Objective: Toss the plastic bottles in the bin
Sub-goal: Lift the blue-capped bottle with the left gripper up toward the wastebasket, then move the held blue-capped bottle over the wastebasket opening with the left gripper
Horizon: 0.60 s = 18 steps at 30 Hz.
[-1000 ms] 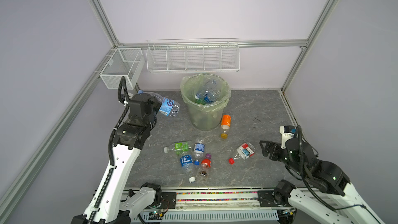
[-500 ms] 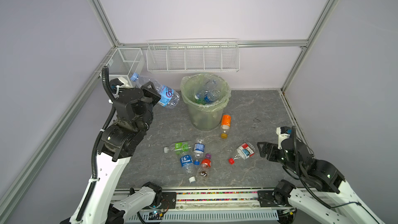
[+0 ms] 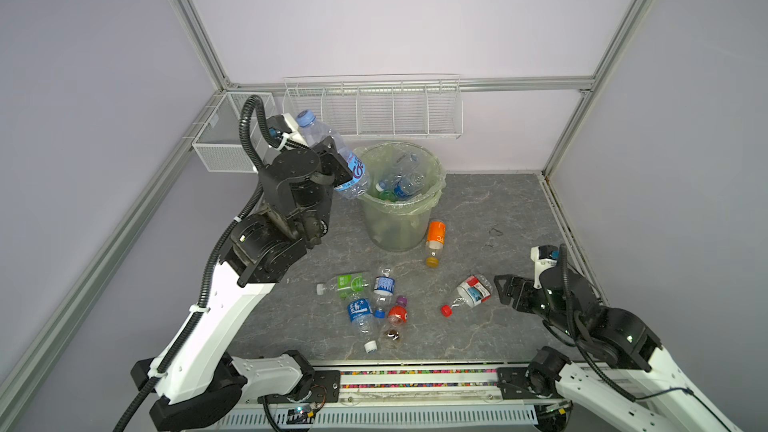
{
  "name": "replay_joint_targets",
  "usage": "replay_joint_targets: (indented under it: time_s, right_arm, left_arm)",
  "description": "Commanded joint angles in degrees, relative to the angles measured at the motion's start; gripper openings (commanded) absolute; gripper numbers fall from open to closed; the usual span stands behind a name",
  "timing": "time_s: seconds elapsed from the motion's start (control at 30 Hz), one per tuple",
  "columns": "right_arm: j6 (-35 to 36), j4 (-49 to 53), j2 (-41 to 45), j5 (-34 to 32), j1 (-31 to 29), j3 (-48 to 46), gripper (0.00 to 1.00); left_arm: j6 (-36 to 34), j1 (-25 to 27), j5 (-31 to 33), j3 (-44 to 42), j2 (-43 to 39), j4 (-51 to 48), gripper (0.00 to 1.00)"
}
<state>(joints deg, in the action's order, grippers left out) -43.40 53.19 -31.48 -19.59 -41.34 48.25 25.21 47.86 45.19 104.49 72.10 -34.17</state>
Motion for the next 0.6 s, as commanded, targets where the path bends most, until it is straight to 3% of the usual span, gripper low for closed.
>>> replay_joint_targets:
  time_s: [0.0,0.13,0.57]
  right_arm:
    - [-1.1,-0.4,1.1,0.3,0.2,-1.0,0.88]
    - [-1.0,0.4,1.8,-0.2,0.2,-1.0,0.88]
    - [-1.5,1.3,4.7,-0.7,0.1,-2.0,0.88]
  left_arm:
    - [-10.1,3.2,5.9,2.1,1.4,4.5,0.00]
    - [-16.2,5.7,4.8,2.0,2.7,8.4,0.00]
    - [-19.1,5.7,-8.6,-0.6,4.1,12.4,0.00]
